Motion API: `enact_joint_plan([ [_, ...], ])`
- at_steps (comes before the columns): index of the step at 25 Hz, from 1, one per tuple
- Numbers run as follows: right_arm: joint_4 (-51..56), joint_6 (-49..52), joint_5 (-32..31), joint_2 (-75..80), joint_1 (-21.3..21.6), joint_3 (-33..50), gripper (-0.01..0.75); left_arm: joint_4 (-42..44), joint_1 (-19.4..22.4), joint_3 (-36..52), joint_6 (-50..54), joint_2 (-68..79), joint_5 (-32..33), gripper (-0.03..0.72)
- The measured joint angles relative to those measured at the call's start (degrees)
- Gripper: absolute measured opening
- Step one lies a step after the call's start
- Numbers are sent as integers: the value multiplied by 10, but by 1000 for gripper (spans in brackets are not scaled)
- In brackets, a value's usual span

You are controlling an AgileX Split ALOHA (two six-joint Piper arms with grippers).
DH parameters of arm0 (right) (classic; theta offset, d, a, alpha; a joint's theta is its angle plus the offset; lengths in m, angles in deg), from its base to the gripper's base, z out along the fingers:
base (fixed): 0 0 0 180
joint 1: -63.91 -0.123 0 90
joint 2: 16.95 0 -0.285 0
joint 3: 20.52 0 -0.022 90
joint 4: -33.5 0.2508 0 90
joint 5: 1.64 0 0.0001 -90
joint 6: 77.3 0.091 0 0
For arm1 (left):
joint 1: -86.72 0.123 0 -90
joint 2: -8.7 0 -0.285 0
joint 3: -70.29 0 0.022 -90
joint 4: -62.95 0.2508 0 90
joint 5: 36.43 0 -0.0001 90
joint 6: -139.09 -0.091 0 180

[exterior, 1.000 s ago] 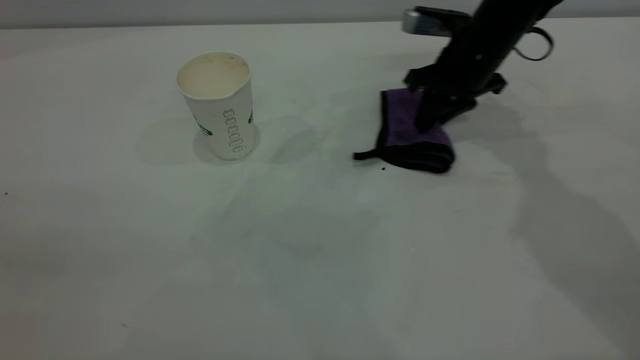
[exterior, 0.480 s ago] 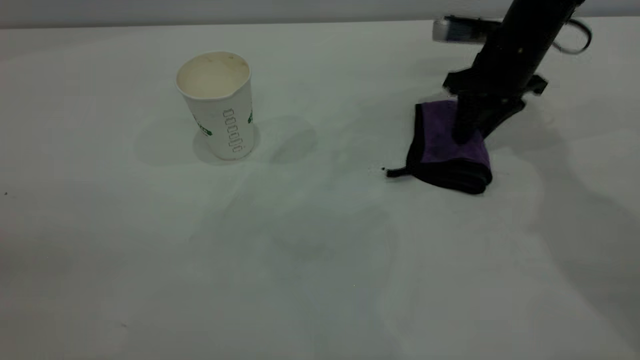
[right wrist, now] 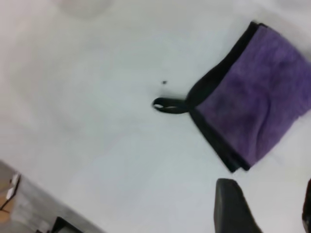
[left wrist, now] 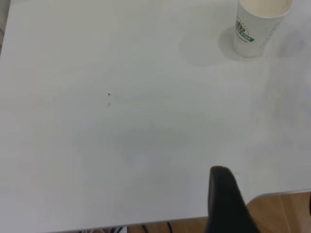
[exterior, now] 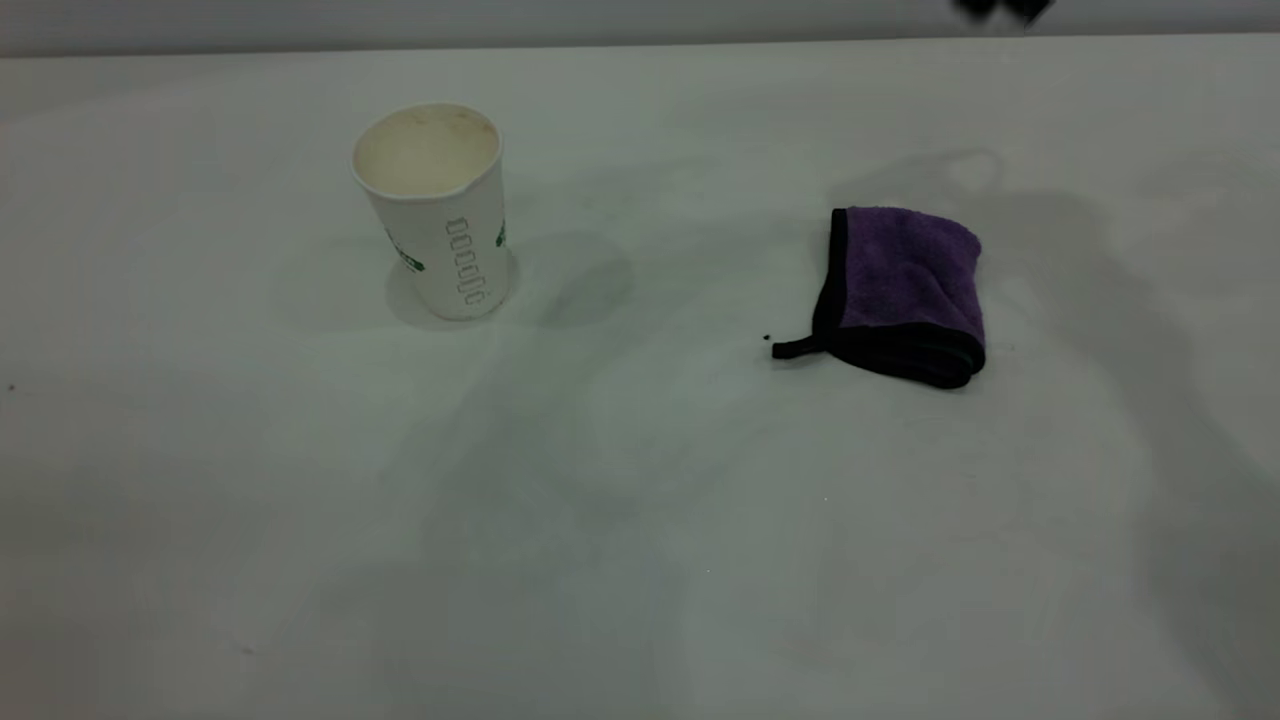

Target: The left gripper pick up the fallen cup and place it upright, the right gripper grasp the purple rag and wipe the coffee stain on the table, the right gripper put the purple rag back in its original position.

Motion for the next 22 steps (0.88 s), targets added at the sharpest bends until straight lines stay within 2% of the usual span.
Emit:
enact_joint_plan([
  [5, -11, 51, -5, -101, 0, 52, 390, 0, 0, 0, 0, 0, 0, 470],
  [8, -21, 63, -6, -178, 0, 124, 390, 0, 0, 0, 0, 0, 0, 470],
  [18, -135, 139, -11, -453, 0, 456, 379, 0, 0, 0, 0, 0, 0, 470],
  [22, -150, 152, -12, -564, 0, 559, 376, 0, 0, 0, 0, 0, 0, 470],
])
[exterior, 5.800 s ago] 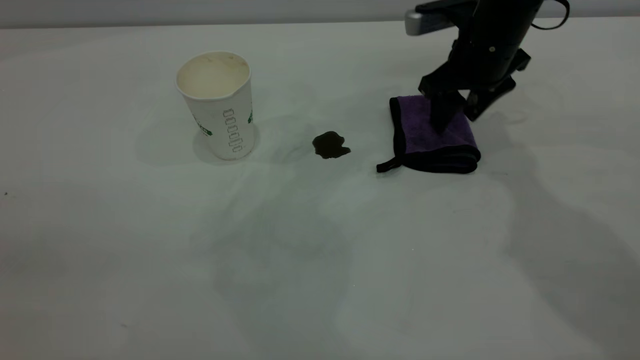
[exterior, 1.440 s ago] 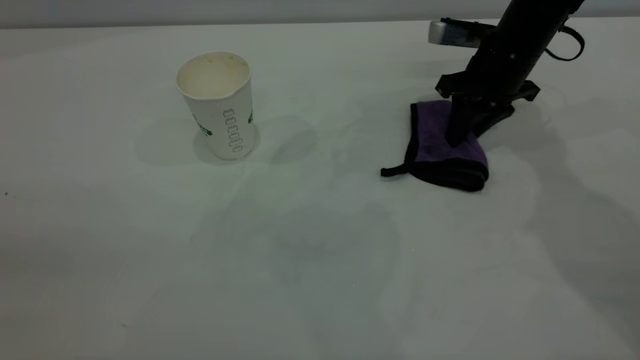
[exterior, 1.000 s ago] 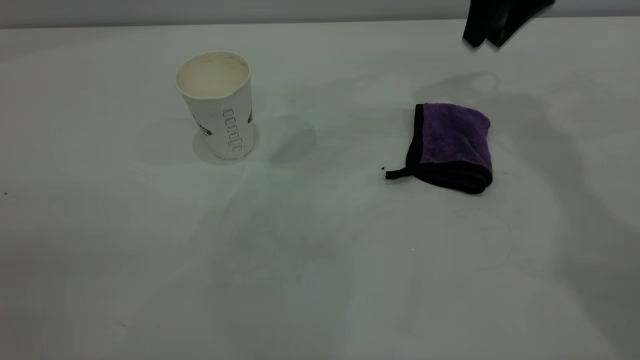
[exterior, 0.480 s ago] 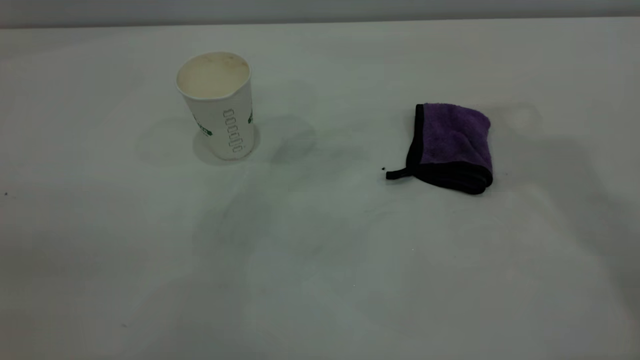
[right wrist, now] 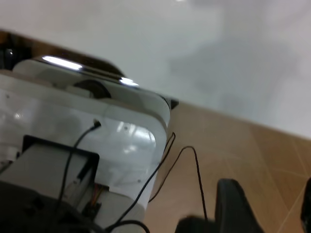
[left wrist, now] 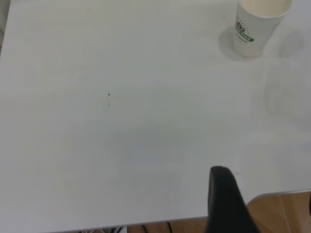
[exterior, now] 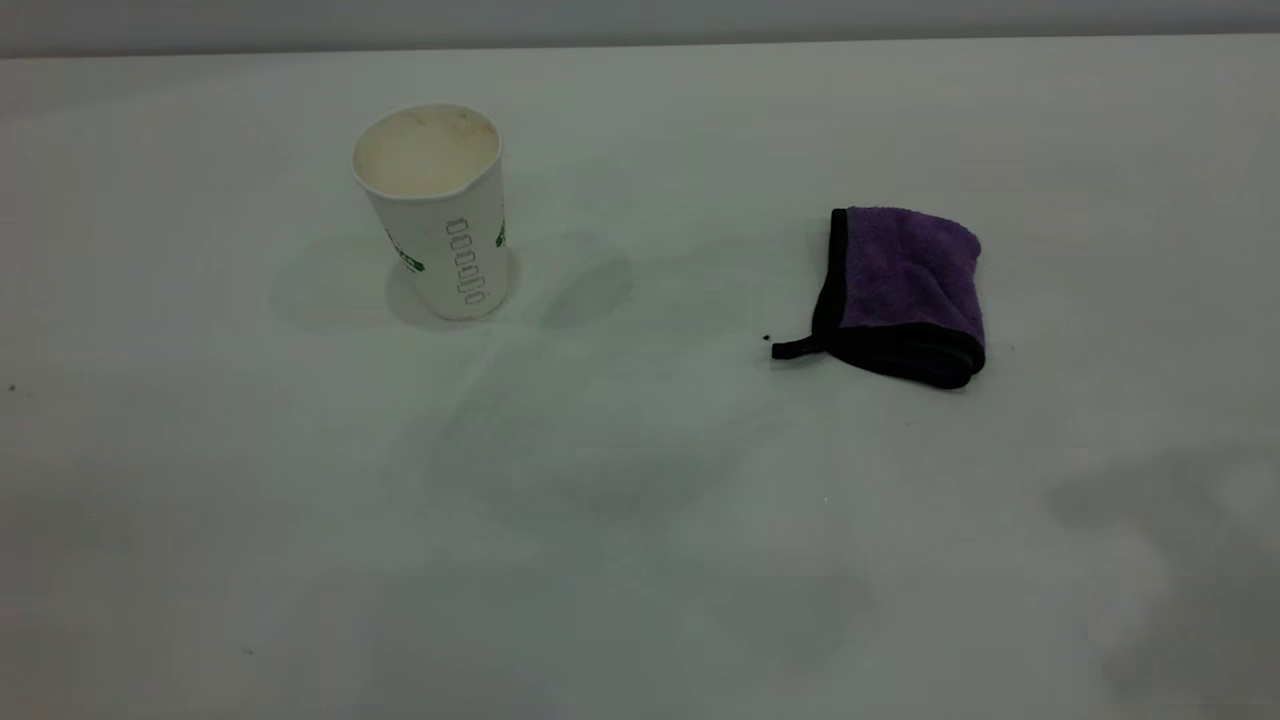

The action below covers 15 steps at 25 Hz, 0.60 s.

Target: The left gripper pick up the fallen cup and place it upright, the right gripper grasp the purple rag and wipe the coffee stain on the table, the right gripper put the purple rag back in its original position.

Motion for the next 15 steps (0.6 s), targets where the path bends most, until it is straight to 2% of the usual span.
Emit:
enact_joint_plan([
  [9, -12, 21, -1, -258, 0, 159, 376, 0, 0, 0, -1, 0, 0, 470],
  [15, -50, 65, 28, -422, 0, 185, 376, 0, 0, 0, -1, 0, 0, 470],
])
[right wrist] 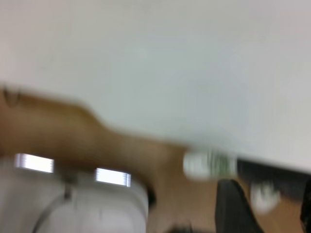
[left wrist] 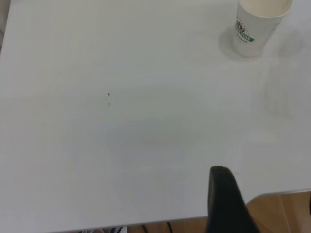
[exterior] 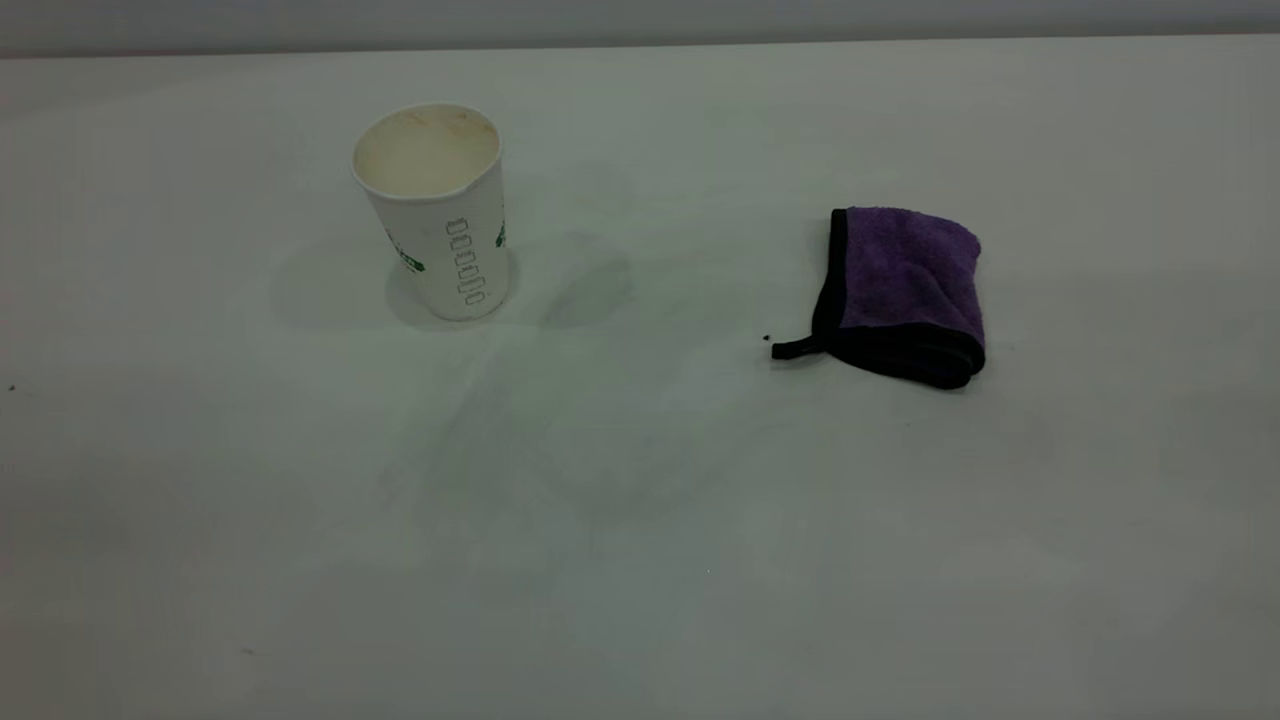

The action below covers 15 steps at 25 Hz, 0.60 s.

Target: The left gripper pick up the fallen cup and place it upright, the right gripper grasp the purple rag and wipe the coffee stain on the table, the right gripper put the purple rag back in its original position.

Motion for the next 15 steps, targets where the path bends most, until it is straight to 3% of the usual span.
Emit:
enact_joint_plan([
  [15, 2, 18, 20, -148, 0, 16, 376, 0, 0, 0, 0, 0, 0, 470],
])
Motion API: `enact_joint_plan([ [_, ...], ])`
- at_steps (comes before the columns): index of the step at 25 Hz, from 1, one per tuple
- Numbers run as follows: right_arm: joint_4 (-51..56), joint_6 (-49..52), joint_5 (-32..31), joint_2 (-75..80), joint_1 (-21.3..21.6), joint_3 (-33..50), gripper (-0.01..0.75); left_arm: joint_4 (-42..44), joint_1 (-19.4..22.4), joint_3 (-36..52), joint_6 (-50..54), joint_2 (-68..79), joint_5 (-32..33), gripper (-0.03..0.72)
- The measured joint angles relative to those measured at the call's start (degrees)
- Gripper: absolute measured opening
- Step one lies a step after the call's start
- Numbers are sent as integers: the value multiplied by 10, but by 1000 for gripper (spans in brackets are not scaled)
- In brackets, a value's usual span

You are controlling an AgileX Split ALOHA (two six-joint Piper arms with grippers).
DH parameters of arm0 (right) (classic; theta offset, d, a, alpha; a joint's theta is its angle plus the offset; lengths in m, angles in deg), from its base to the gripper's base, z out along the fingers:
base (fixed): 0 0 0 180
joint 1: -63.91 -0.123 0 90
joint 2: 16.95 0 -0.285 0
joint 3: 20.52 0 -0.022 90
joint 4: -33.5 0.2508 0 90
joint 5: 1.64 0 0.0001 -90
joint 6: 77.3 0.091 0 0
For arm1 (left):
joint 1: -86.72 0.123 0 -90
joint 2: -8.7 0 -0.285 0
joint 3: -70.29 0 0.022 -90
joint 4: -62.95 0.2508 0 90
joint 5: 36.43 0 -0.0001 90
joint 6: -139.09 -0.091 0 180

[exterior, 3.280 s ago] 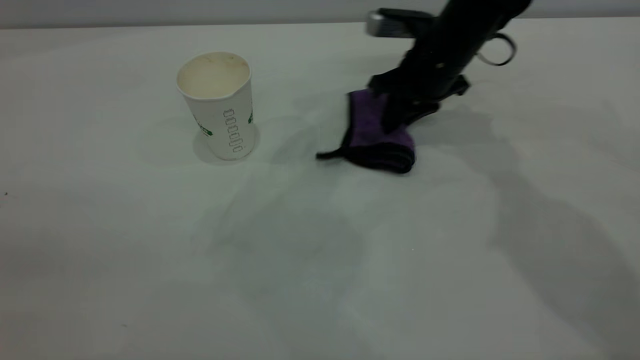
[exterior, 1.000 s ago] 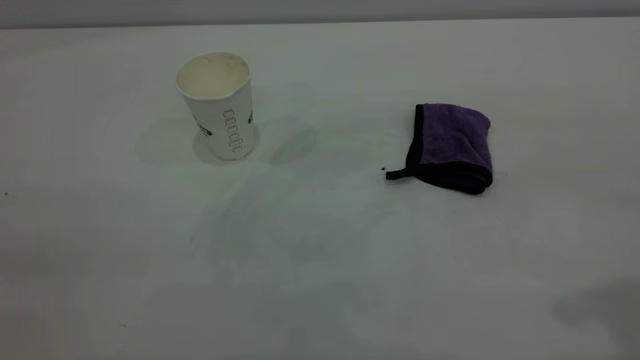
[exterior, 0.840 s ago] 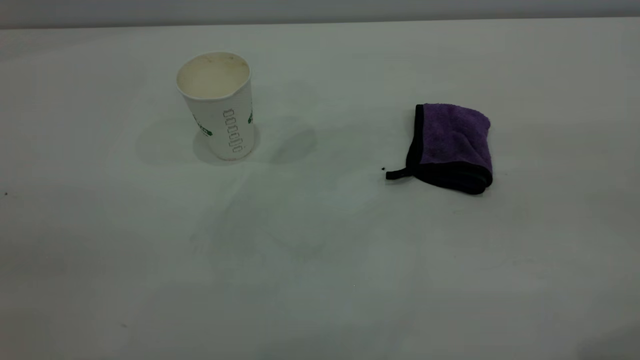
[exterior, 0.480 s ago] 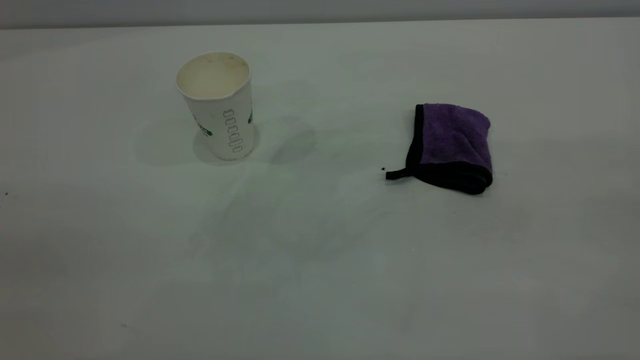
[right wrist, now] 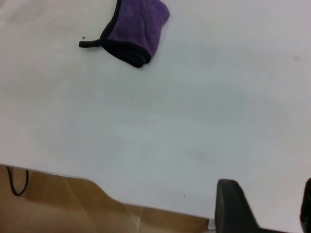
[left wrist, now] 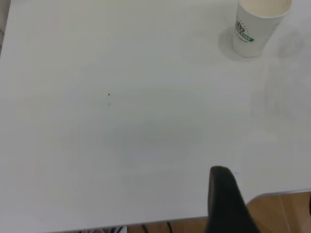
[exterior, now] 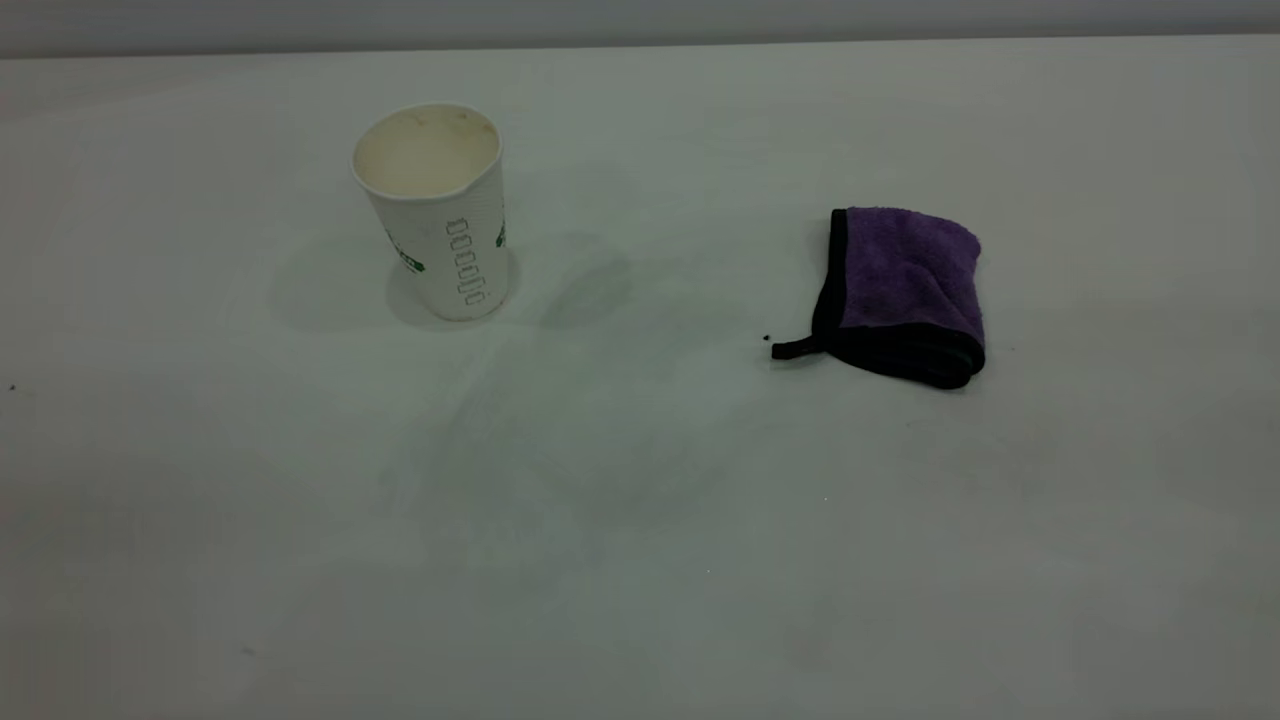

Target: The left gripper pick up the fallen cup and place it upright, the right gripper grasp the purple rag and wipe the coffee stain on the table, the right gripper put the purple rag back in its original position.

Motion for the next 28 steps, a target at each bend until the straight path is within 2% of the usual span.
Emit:
enact_joint_plan([
  [8, 2, 0, 0, -38, 28, 0, 376, 0, 0, 0, 0, 0, 0, 470],
  [17, 3, 0, -2, -114, 29, 0, 376, 0, 0, 0, 0, 0, 0, 470],
  [28, 3, 0, -4, -115, 29, 0, 376, 0, 0, 0, 0, 0, 0, 470],
])
